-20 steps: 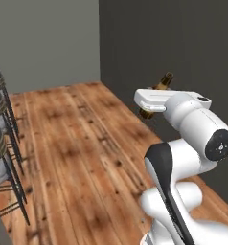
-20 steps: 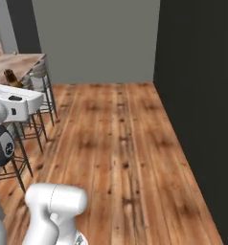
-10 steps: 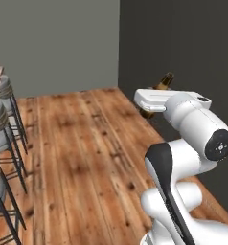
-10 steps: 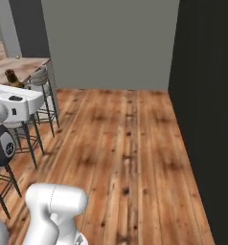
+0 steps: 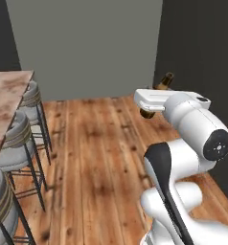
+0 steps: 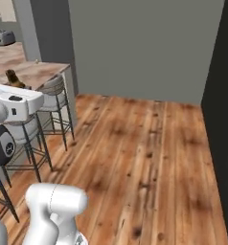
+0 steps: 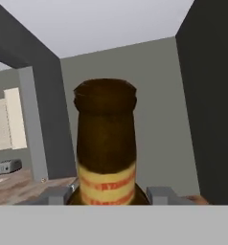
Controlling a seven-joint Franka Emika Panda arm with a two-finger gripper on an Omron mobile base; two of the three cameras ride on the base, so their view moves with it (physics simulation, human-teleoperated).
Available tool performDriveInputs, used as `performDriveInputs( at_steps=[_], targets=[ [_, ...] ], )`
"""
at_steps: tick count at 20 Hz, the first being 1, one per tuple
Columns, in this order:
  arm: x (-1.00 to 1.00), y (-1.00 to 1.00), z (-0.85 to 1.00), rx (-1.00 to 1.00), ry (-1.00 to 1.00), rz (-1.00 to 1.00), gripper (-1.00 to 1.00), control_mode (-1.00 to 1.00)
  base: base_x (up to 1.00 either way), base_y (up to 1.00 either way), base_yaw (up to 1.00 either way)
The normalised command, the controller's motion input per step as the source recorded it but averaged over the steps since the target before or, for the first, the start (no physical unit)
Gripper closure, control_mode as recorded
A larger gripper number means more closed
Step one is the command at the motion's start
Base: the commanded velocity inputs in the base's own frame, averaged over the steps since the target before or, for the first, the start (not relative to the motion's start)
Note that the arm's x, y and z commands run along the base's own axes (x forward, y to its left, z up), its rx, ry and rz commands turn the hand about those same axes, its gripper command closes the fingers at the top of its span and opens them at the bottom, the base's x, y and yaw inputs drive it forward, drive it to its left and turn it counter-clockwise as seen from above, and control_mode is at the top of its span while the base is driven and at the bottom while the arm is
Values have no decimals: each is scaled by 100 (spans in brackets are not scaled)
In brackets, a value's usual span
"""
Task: Open the cabinet directly in front. Then move the beer and the mug to the dining counter with the jar on it.
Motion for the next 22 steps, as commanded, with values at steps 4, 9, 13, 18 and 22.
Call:
performDriveInputs(
  at_steps=[4, 9, 13, 18, 22],
  targets=[
    [0, 0, 0, 0, 0, 0, 100, 100, 87, -17, 68],
    [0, 0, 0, 0, 0, 0, 100, 100, 15, -2, 87],
    [0, 0, 0, 0, 0, 0, 100, 100, -8, 0, 94],
    [0, 0, 0, 0, 0, 0, 100, 100, -13, -28, 82],
    [0, 0, 0, 0, 0, 0, 100, 100, 0, -80, 62]
  ],
)
